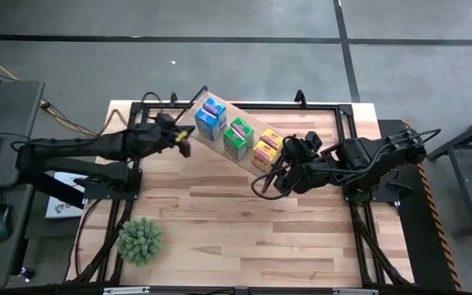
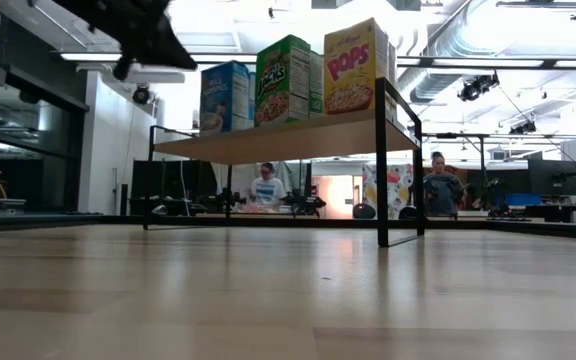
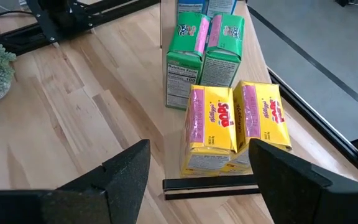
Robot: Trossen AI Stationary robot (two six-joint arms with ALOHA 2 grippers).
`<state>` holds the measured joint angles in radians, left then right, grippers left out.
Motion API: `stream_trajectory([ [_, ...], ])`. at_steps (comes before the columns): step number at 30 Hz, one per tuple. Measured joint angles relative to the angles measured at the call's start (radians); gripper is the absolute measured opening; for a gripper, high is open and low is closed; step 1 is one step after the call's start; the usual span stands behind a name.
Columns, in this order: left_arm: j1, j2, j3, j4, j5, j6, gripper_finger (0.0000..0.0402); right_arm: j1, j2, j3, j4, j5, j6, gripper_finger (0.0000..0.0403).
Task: Stack cereal on shelf
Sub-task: Return to Home Position
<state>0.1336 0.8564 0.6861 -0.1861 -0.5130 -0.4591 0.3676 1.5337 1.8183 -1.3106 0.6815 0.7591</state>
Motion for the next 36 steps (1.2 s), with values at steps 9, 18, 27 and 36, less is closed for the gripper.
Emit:
stream_trajectory([
  [9,-0.167,-0.249,0.001,0.168,0.06,0.029,0.0,-0.023,-0.001,0.0,0.047,0.04,-0.103,0.0263],
  [18,-0.511,-0.218,0.014,0.174,-0.082,0.162,0.0,-0.097,-0.025,0.0,0.083,-0.143,-0.248,0.0058],
  [27,-0.512,-0.359,0.0,0.078,-0.013,0.307,0.0,-0.145,-0.154,0.0,0.143,-0.272,-0.294,0.0016],
  [36,-0.448,-0.689,-0.321,0.202,0.147,0.236,0.0,-0.143,-0.211,0.0,0.171,-0.273,-0.227,0.0003],
])
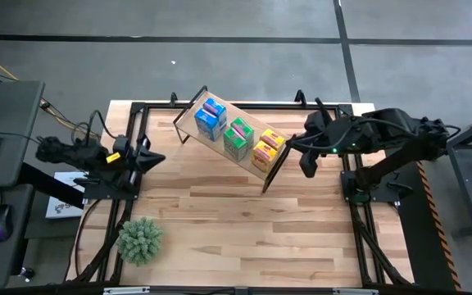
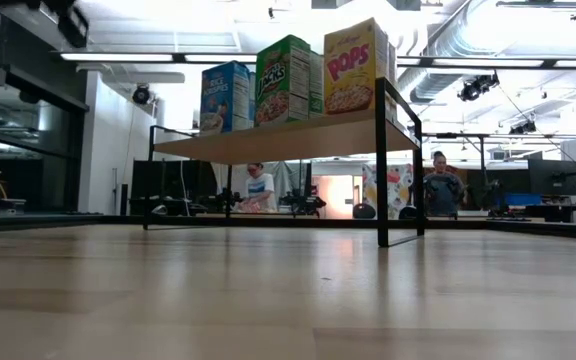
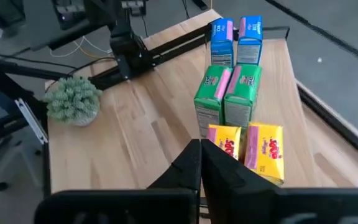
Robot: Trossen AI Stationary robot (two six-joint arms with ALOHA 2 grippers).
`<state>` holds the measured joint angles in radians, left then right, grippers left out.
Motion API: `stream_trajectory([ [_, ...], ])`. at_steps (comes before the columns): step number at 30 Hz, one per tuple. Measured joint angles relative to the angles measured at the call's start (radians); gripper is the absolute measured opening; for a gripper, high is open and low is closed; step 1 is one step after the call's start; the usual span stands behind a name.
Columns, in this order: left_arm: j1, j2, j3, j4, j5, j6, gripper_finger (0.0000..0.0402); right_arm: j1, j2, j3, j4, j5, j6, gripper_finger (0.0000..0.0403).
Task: Stack cereal on shelf
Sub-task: Return to Home Position
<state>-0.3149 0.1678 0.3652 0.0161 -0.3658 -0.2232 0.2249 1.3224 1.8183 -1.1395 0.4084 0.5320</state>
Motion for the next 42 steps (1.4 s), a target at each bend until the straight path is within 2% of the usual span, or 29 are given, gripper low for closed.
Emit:
stream_trajectory([
  [4,0.0,-0.166,-0.151,0.045,-0.007,-0.018,0.0,0.0,0.004,0.0,0.0,-0.02,0.047,0.0003],
  [11,0.046,-0.165,-0.307,0.208,0.064,-0.046,0.0,0.0,0.01,-0.002,-0.003,-0.042,0.099,0.0001],
  [13,0.078,-0.16,-0.353,0.347,0.112,-0.047,0.0,0.0,0.009,-0.002,-0.006,-0.043,0.113,0.0001],
  [24,0.284,-0.161,-0.354,0.293,0.298,-0.088,0.0,0.0,0.005,-0.002,-0.076,-0.057,0.123,0.0],
  [32,0.309,-0.162,-0.353,0.18,0.275,-0.098,0.0,0.008,-0.057,-0.011,-0.166,-0.069,0.102,0.0],
  [36,0.309,-0.162,-0.353,0.149,0.275,-0.097,0.0,0.033,-0.176,-0.174,-0.082,-0.071,0.07,0.0],
  [42,0.308,-0.161,-0.353,0.128,0.274,-0.097,0.0,0.051,-0.49,-0.675,0.324,-0.099,0.028,0.0],
])
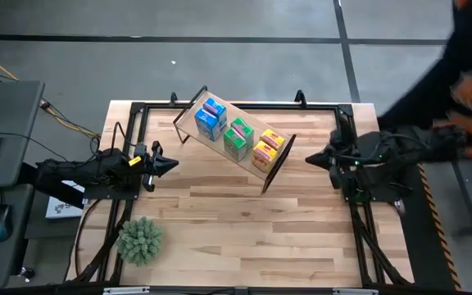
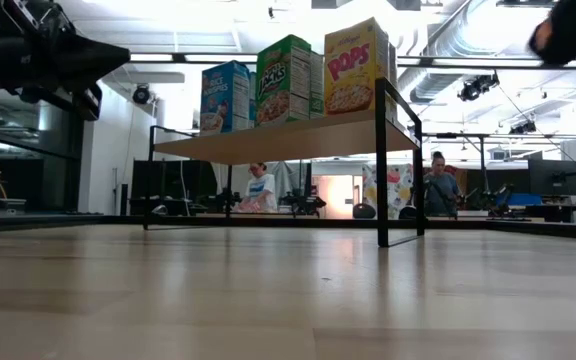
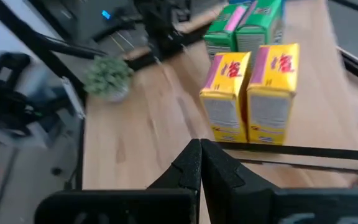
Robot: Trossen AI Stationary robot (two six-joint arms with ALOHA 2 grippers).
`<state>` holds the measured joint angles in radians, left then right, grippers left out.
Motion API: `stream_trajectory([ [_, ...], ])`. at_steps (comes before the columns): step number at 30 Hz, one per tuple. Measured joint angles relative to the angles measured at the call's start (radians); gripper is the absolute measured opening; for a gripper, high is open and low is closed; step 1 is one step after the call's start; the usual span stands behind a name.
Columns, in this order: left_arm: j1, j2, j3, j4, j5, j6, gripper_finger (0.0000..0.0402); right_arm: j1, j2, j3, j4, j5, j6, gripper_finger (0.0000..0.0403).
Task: Stack cereal on shelf
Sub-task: Return to Home Position
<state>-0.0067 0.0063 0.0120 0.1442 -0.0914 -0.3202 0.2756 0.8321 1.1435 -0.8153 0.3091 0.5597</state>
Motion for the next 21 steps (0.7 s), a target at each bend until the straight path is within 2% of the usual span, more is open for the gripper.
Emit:
stream_trajectory([
  [5,0.0,0.0,0.0,0.001,0.0,0.0,0.0,-0.001,-0.244,-0.359,0.28,-0.021,-0.088,0.0],
  [10,0.0,0.0,0.0,0.001,-0.003,0.0,0.0,-0.001,-0.485,-0.607,0.437,0.012,-0.097,0.0],
  [17,0.0,0.0,0.0,0.001,-0.003,0.0,0.0,-0.001,-0.818,-0.796,0.476,-0.003,-0.097,0.0],
  [21,0.0,0.002,0.0,0.003,-0.003,0.0,0.0,-0.003,-0.818,-0.819,0.481,-0.007,-0.138,0.0],
])
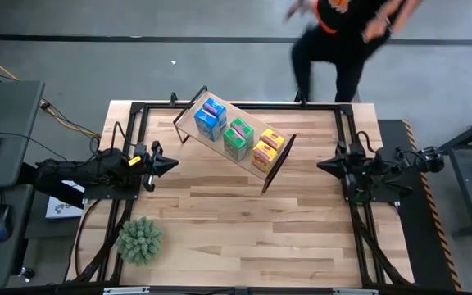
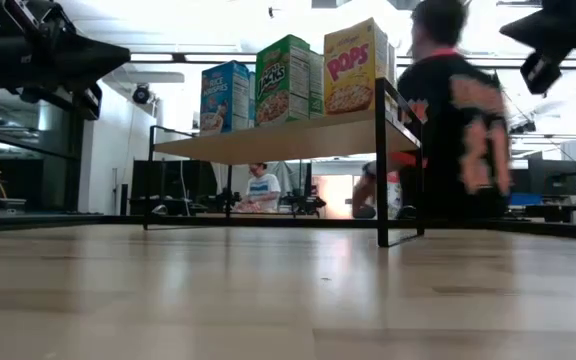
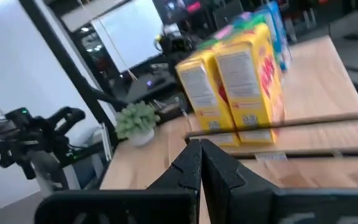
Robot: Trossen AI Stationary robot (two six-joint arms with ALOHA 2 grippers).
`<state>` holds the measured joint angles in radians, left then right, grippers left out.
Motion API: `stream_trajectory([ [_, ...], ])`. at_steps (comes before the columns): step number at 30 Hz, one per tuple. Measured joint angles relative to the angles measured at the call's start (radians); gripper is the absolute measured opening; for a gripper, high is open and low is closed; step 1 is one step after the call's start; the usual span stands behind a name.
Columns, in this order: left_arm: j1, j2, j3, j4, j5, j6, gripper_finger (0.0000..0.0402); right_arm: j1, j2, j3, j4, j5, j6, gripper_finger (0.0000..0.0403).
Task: Stack cereal on shelf
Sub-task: Return to Home Position
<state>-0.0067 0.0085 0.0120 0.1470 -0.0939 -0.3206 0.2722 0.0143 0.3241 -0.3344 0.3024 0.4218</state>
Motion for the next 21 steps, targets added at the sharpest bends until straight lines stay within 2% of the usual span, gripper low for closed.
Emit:
stream_trajectory([
  [4,0.0,0.01,0.001,-0.013,0.0,0.0,0.0,-0.001,0.011,-0.073,0.118,0.008,-0.04,0.0],
  [8,0.0,0.016,0.0,-0.03,-0.004,0.0,0.0,-0.018,0.01,-0.214,0.401,-0.074,-0.064,0.0],
  [11,0.0,0.018,0.0,-0.041,-0.005,0.0,0.0,-0.043,0.011,-0.31,0.549,-0.121,-0.065,0.0],
  [17,0.0,0.018,0.0,-0.04,-0.007,0.0,0.0,-0.11,0.01,-0.314,0.471,-0.138,-0.206,0.0],
  [21,0.0,0.018,0.0,-0.049,-0.007,0.0,0.0,-0.141,0.015,-0.314,0.377,-0.111,-0.175,0.0],
])
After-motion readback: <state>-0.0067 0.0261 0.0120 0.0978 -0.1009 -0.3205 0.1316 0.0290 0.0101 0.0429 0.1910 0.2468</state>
